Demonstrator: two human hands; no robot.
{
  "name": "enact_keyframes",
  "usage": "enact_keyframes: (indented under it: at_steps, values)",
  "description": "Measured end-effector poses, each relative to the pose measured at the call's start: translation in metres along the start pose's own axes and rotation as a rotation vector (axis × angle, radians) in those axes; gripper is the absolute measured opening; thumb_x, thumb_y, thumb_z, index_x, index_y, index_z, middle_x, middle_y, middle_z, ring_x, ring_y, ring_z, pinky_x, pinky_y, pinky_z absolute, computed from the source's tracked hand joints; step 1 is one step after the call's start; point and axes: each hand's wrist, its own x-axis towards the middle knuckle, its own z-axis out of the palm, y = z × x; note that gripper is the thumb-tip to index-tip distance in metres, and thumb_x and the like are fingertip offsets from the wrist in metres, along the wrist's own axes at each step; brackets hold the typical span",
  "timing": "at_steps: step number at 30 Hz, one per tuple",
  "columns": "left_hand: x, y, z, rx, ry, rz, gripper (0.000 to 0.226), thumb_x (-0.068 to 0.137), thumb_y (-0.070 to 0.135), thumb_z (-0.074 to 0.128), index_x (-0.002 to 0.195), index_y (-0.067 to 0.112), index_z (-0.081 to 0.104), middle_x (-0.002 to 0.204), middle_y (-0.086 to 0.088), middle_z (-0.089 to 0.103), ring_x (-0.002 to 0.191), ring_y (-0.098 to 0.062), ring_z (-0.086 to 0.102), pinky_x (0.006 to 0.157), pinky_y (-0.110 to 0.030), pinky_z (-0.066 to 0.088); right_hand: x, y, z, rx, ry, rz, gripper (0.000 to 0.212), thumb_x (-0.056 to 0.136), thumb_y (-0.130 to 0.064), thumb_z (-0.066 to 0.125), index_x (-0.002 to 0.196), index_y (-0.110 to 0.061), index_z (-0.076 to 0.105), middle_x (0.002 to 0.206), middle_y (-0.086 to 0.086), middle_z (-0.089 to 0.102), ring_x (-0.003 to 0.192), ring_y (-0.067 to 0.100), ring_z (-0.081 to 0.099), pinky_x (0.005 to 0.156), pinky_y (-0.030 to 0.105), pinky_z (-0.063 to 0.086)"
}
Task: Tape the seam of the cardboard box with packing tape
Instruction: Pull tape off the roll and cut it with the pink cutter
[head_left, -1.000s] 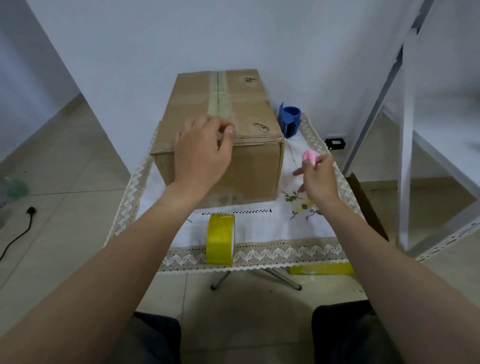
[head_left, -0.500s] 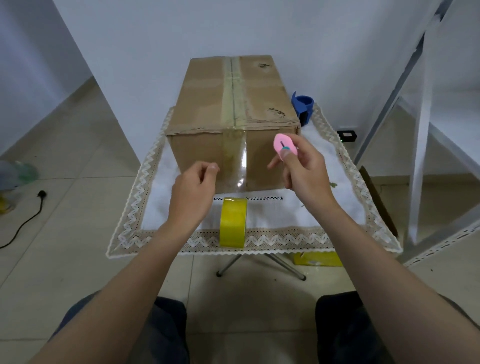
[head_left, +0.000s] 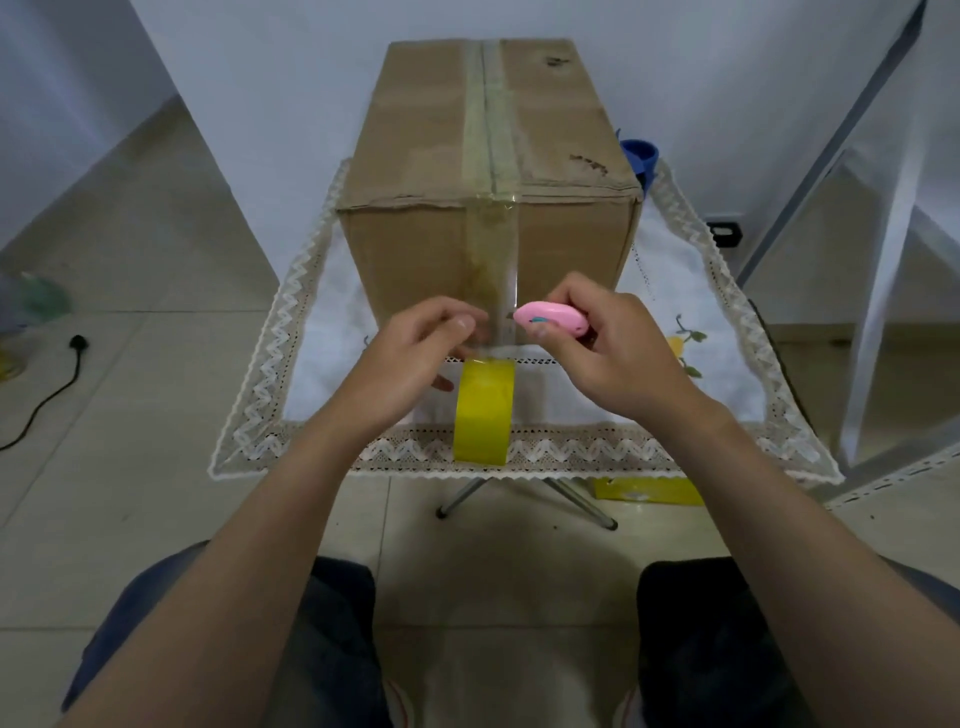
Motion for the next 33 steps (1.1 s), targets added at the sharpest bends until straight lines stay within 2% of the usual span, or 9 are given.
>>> enact_keyframes:
  at_steps: [2, 6, 10, 13, 18, 21, 25, 29, 33]
  values:
    - [-0.002, -0.004, -0.002, -0.012, -0.057, 0.023, 0.020, 0.100, 0.015, 0.063, 0.114, 0.027, 0.071, 0.111, 0.007, 0.073, 0.106, -0.007, 0.070, 0.085, -0.036, 0.061, 0.000, -0.002, 0.000, -0.031, -0.034, -0.054, 0.020, 0.097, -0.023, 0.072, 0.088, -0.014, 0.058, 0.063, -0.007, 0.051, 0.054, 0.012, 0.045, 0.051, 0.028, 0.033]
    - [-0.007, -0.007, -0.005, -0.021, -0.187, 0.032, 0.047, 0.088, 0.012, 0.079, 0.130, 0.028, 0.061, 0.127, 0.000, 0.068, 0.118, -0.007, 0.067, 0.102, -0.029, 0.053, 0.002, -0.005, 0.001, -0.106, -0.104, -0.148, 0.028, 0.095, -0.038, 0.070, 0.084, -0.018, 0.055, 0.063, -0.005, 0.051, 0.054, 0.015, 0.045, 0.051, 0.041, 0.039]
    - [-0.013, -0.007, -0.004, -0.011, -0.222, 0.061, 0.058, 0.088, 0.006, 0.078, 0.136, 0.025, 0.053, 0.123, 0.000, 0.071, 0.115, 0.005, 0.064, 0.095, -0.011, 0.046, 0.004, -0.008, 0.003, -0.137, -0.140, -0.200, 0.028, 0.093, -0.037, 0.072, 0.080, -0.023, 0.051, 0.060, -0.007, 0.049, 0.054, 0.013, 0.045, 0.050, 0.039, 0.037]
    - [-0.015, -0.012, -0.006, -0.012, -0.235, 0.060, 0.065, 0.087, 0.011, 0.081, 0.141, 0.029, 0.049, 0.129, 0.003, 0.069, 0.123, 0.005, 0.060, 0.100, -0.020, 0.047, 0.007, -0.013, 0.005, -0.193, -0.147, -0.224, 0.029, 0.091, -0.037, 0.073, 0.080, -0.033, 0.047, 0.057, -0.012, 0.046, 0.053, 0.007, 0.044, 0.051, 0.033, 0.032]
    - [-0.016, -0.016, -0.005, -0.014, -0.237, 0.075, 0.071, 0.087, 0.014, 0.082, 0.144, 0.032, 0.045, 0.134, 0.002, 0.066, 0.129, -0.004, 0.059, 0.110, -0.039, 0.049, 0.012, -0.018, 0.004, -0.269, -0.197, -0.263, 0.022, 0.090, -0.034, 0.073, 0.079, -0.026, 0.056, 0.059, -0.008, 0.049, 0.054, 0.002, 0.043, 0.051, 0.035, 0.036]
    - [-0.016, -0.017, -0.005, -0.017, -0.235, 0.088, 0.072, 0.087, 0.013, 0.082, 0.146, 0.030, 0.044, 0.135, -0.002, 0.065, 0.129, -0.009, 0.060, 0.109, -0.039, 0.049, 0.014, -0.022, 0.007, -0.295, -0.223, -0.277, 0.021, 0.088, -0.034, 0.071, 0.078, -0.033, 0.053, 0.057, -0.013, 0.044, 0.054, -0.001, 0.042, 0.051, 0.033, 0.034]
    - [-0.014, -0.019, -0.006, -0.006, -0.239, 0.099, 0.071, 0.088, 0.013, 0.081, 0.146, 0.029, 0.044, 0.136, -0.001, 0.065, 0.129, -0.010, 0.061, 0.109, -0.042, 0.049, 0.018, -0.024, 0.009, -0.320, -0.243, -0.233, 0.019, 0.087, -0.032, 0.073, 0.079, -0.030, 0.055, 0.056, -0.015, 0.044, 0.053, 0.000, 0.044, 0.052, 0.031, 0.030]
    - [-0.013, -0.019, -0.005, -0.007, -0.235, 0.116, 0.068, 0.088, 0.011, 0.080, 0.144, 0.029, 0.045, 0.134, 0.000, 0.065, 0.126, -0.009, 0.062, 0.100, -0.033, 0.051, 0.021, -0.029, 0.010, -0.336, -0.272, -0.202, 0.019, 0.086, -0.030, 0.072, 0.078, -0.028, 0.055, 0.057, -0.014, 0.046, 0.056, 0.002, 0.045, 0.052, 0.034, 0.036]
    - [-0.012, -0.021, -0.005, 0.006, -0.234, 0.130, 0.067, 0.088, 0.013, 0.081, 0.144, 0.026, 0.046, 0.131, 0.002, 0.066, 0.127, -0.012, 0.062, 0.110, -0.042, 0.048, 0.023, -0.036, 0.011, -0.365, -0.285, -0.186, 0.024, 0.085, -0.026, 0.071, 0.075, -0.028, 0.049, 0.058, -0.012, 0.046, 0.057, 0.003, 0.045, 0.054, 0.036, 0.040]
